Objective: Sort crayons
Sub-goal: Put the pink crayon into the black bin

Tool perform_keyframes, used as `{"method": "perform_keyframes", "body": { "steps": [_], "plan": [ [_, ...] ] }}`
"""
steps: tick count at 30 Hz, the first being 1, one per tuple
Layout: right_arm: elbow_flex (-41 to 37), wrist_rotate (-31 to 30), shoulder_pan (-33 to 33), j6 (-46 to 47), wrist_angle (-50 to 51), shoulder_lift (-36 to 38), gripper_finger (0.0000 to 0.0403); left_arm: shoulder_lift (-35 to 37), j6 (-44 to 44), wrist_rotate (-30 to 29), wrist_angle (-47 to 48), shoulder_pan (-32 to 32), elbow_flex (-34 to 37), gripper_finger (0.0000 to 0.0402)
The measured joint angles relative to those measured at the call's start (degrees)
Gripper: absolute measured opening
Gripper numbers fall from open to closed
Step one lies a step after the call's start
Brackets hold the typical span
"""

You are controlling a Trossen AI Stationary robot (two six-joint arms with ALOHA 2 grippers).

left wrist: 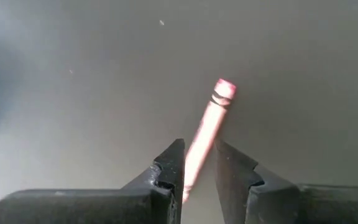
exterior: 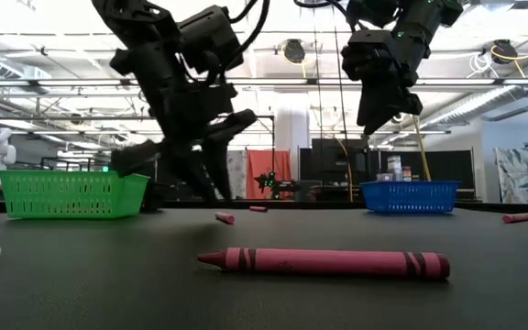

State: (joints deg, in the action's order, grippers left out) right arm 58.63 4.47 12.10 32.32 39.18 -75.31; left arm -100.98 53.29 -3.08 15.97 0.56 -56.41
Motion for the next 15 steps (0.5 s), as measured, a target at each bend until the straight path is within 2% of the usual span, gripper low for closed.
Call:
{"method": "perform_keyframes", "body": {
  "steps": [11,15],
  "plan": [
    [-0.02,0.04,-0.09,-0.02,-0.55,-0.04,0.0108,-3.79,0.03,0.22,-1.52,-2.56,-0.49,0.0075],
    [-0.02,0.04,-0.14,-0.16,-0.67,-0.04,0.0108,-4.89,0.00,2.37,-0.99,-3.31,-0.62,0.0075]
  ]
}}
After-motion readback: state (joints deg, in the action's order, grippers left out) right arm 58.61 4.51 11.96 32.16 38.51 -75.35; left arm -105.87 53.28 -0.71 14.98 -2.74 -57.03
